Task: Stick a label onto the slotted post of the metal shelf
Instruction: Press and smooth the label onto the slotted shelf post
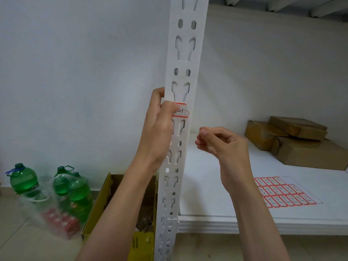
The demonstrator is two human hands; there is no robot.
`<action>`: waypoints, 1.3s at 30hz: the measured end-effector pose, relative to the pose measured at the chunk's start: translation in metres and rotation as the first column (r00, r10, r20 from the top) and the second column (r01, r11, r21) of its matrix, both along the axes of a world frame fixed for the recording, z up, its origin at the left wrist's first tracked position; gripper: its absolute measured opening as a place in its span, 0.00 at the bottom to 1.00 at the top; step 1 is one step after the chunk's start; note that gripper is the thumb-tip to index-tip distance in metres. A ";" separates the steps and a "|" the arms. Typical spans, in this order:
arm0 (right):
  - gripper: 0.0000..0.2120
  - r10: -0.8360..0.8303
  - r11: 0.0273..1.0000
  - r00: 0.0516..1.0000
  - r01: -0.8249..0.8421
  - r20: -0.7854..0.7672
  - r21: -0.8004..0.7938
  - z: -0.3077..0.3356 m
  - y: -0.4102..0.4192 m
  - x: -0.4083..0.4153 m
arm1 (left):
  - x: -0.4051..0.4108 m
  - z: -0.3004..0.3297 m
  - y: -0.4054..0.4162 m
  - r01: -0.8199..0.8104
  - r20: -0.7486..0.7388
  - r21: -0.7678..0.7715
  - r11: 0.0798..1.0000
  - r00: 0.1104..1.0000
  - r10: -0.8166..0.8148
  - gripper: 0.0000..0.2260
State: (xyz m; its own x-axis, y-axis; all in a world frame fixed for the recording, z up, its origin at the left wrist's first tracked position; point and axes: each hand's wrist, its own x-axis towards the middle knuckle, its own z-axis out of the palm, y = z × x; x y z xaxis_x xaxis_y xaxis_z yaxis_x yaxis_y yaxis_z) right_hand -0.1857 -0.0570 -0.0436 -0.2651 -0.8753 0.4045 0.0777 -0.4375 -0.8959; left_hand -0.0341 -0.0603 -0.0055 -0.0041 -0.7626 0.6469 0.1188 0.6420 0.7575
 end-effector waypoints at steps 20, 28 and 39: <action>0.09 -0.077 0.804 0.686 0.472 -0.724 0.362 -0.062 -0.026 -0.054 | -0.004 0.000 0.002 0.018 -0.078 0.030 0.999 0.997 -0.016 0.09; 0.09 -0.035 0.777 0.657 0.492 -0.753 0.392 -0.064 -0.030 -0.051 | -0.003 0.000 0.003 0.027 -0.064 0.029 0.999 0.998 -0.025 0.06; 0.12 -0.262 0.893 0.759 0.424 -0.596 0.147 -0.034 -0.014 -0.030 | 0.002 0.000 0.004 0.015 -0.018 0.048 0.999 1.000 -0.014 0.08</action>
State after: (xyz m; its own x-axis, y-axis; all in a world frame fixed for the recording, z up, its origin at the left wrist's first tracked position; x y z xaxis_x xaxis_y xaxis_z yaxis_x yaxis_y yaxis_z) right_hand -0.2155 -0.0708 -0.0777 -0.3730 -0.8600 0.3482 -0.5689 -0.0845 -0.8181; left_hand -0.0318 -0.0562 -0.0055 -0.0037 -0.7929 0.6093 0.1415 0.6028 0.7852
